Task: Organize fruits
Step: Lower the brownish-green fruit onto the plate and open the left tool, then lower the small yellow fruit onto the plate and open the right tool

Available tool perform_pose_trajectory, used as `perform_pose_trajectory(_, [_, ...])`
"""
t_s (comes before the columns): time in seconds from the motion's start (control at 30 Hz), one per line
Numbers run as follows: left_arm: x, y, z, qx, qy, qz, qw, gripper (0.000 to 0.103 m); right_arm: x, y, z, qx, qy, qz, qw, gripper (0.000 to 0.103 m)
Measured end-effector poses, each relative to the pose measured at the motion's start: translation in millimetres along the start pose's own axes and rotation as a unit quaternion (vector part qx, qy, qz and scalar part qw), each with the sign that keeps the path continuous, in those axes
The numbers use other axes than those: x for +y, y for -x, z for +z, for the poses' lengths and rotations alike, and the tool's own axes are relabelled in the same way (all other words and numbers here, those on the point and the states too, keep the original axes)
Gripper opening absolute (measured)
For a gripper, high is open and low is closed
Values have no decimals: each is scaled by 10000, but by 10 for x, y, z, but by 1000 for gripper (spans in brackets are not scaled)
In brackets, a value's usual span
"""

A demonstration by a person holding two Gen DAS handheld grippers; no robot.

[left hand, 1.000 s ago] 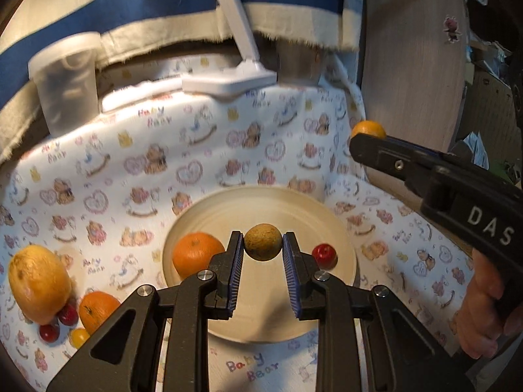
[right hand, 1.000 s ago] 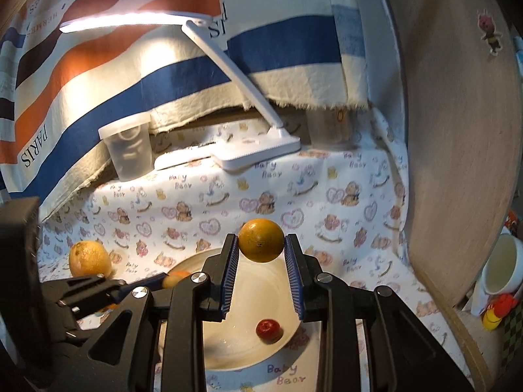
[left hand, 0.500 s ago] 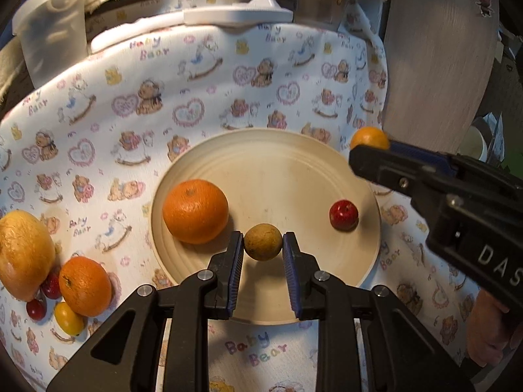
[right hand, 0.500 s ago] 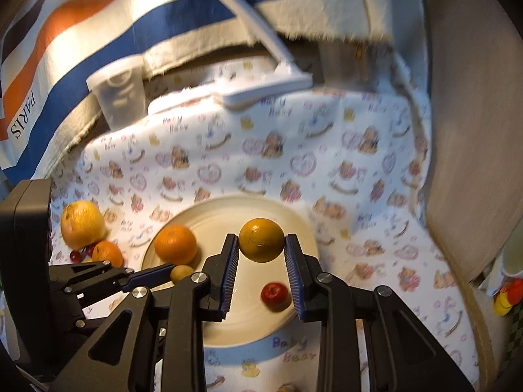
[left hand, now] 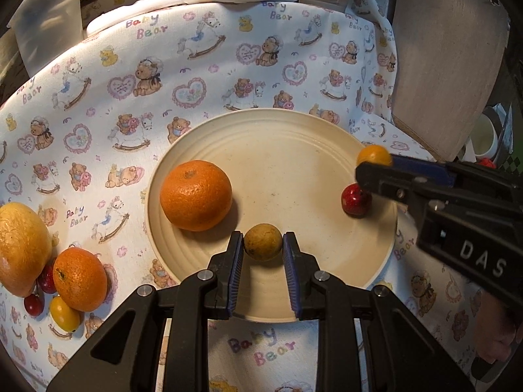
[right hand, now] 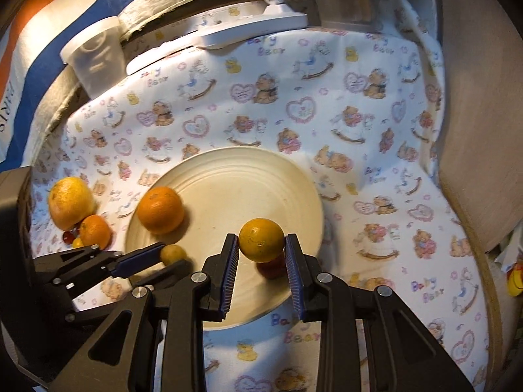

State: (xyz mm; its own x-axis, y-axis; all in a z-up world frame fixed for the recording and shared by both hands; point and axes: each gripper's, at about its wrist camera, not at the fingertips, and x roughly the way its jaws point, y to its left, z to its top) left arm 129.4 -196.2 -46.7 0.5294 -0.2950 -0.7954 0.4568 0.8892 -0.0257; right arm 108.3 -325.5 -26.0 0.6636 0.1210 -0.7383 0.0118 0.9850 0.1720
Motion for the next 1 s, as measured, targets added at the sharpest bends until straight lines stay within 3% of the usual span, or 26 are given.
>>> perform_pose_trajectory(0.27, [-34,-34,-8,-23,-95,113,9999,26,-99,-60,18,73,-119,-193,9997,30])
perform_pose_trajectory(0.4, [-41,2,-21,-151,-121,202,9996,50,-109,-70,12,72,-141,-220,9996,30])
perform_pose_trajectory(1.0, [-29,106,-24,-371,-50,283,9989,56,-136,-104,29,134,-225,-225,9994,30])
